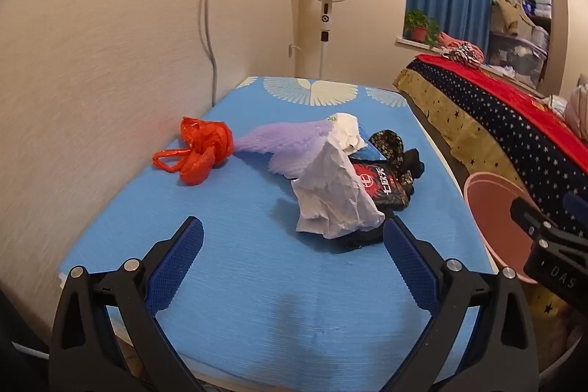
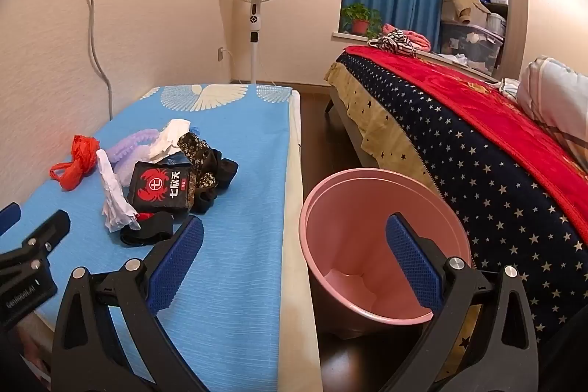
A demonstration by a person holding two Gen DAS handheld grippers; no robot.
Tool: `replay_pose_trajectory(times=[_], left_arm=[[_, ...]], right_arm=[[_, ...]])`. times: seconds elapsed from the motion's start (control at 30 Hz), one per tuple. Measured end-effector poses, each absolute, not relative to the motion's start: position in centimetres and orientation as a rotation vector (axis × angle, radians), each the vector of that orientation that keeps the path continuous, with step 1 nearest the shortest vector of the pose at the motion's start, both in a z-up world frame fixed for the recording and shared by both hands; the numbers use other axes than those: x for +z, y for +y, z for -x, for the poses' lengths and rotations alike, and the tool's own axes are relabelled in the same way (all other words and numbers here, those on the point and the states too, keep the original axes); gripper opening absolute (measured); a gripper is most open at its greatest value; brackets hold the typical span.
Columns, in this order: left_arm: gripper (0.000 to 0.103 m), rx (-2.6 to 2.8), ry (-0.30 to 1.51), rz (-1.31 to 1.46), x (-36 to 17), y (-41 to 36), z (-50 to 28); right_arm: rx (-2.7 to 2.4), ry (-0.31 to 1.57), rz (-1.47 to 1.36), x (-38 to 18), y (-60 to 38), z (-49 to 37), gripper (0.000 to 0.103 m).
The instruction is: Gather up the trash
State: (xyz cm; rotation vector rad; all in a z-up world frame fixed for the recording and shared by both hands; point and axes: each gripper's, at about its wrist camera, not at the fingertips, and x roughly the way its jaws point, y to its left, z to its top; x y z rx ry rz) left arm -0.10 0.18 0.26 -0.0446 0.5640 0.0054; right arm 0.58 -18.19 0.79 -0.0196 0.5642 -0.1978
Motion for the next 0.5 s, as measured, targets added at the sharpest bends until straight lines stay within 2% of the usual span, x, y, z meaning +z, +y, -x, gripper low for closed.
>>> replay_pose_trajectory(times=[0.5], left_arm=[[0.095, -0.005, 0.558, 0.073, 0.25, 0.89, 0.11]], right_arm=[[-0.197, 0.562, 0.025, 0.85, -17.89, -0.64, 0.097]])
